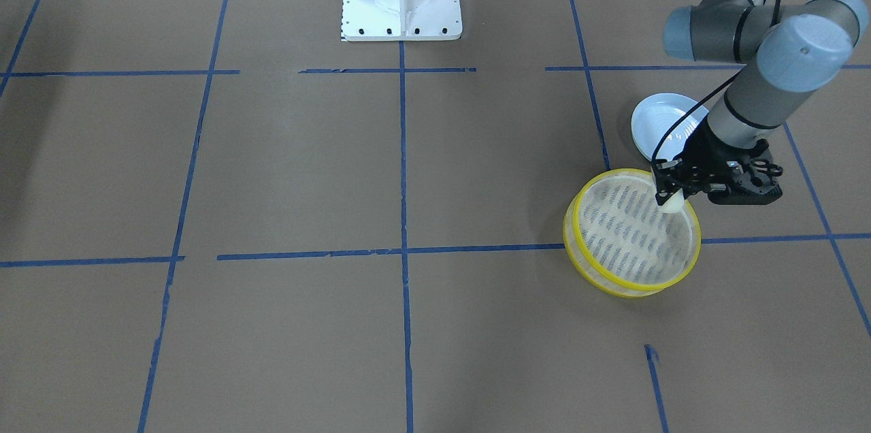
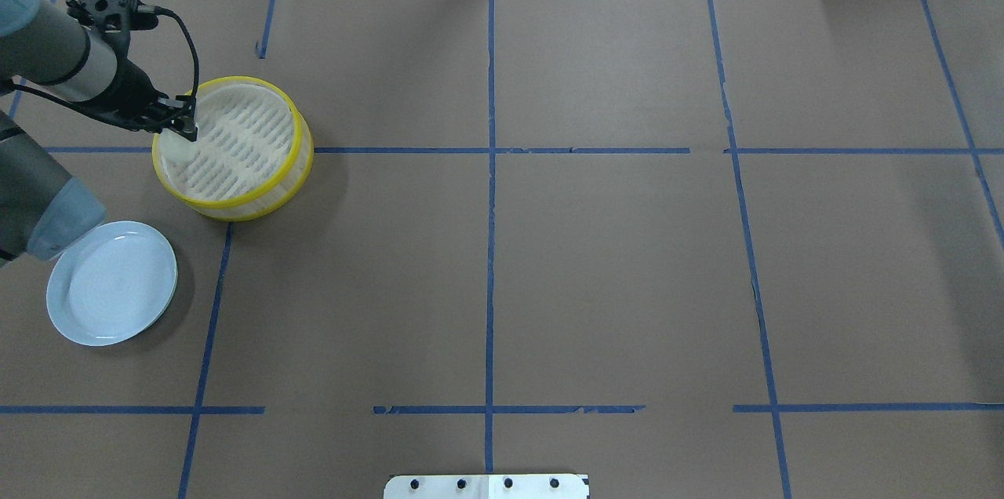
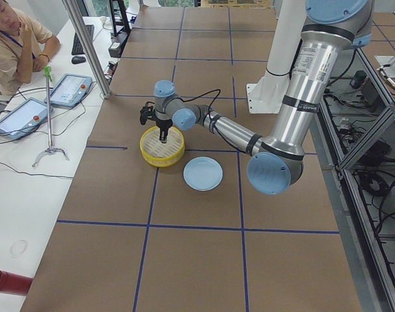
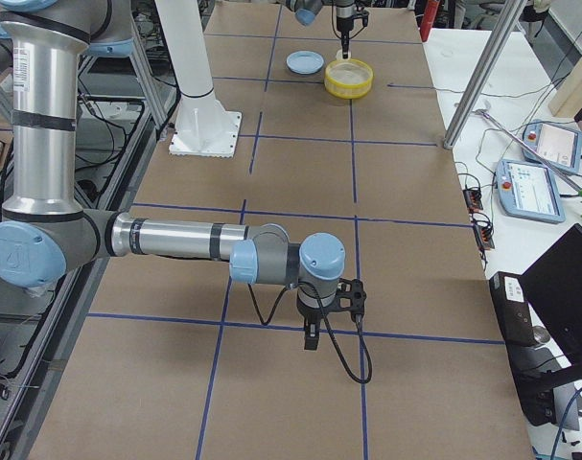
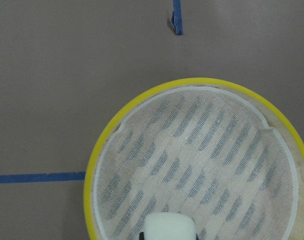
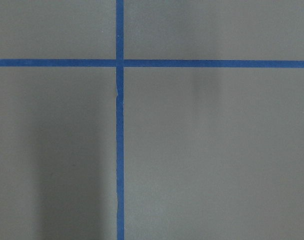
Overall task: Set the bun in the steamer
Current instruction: 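Carry the bun with the left gripper over the yellow steamer, then lower the bun onto the steamer mesh and open the left gripper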
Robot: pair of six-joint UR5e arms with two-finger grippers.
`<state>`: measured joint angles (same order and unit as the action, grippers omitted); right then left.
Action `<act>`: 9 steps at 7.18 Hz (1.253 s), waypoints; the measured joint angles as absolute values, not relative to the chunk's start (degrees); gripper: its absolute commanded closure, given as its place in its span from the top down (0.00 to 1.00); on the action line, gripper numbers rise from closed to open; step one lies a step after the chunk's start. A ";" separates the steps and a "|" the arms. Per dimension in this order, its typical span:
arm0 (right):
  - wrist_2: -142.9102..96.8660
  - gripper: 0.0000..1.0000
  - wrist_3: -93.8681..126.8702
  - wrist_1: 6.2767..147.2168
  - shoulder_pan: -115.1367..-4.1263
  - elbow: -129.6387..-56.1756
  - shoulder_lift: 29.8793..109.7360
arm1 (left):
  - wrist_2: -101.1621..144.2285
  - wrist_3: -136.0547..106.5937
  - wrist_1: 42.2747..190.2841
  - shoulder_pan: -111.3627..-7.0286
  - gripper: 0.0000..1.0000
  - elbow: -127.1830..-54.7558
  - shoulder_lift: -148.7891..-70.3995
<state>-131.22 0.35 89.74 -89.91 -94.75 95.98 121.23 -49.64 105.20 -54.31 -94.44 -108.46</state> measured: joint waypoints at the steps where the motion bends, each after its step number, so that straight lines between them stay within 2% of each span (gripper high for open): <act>1: -131.22 1.00 0.35 89.74 -89.91 -94.75 95.97 | 121.14 -51.52 105.43 -52.52 0.37 -91.34 -110.55; 6: -131.22 1.00 0.35 89.74 -89.91 -94.75 95.98 | 120.34 -52.39 106.59 -49.79 0.39 -86.22 -113.60; 9: -131.22 1.00 0.35 89.74 -89.91 -94.75 95.98 | 118.74 -52.32 107.55 -49.75 0.46 -86.10 -113.69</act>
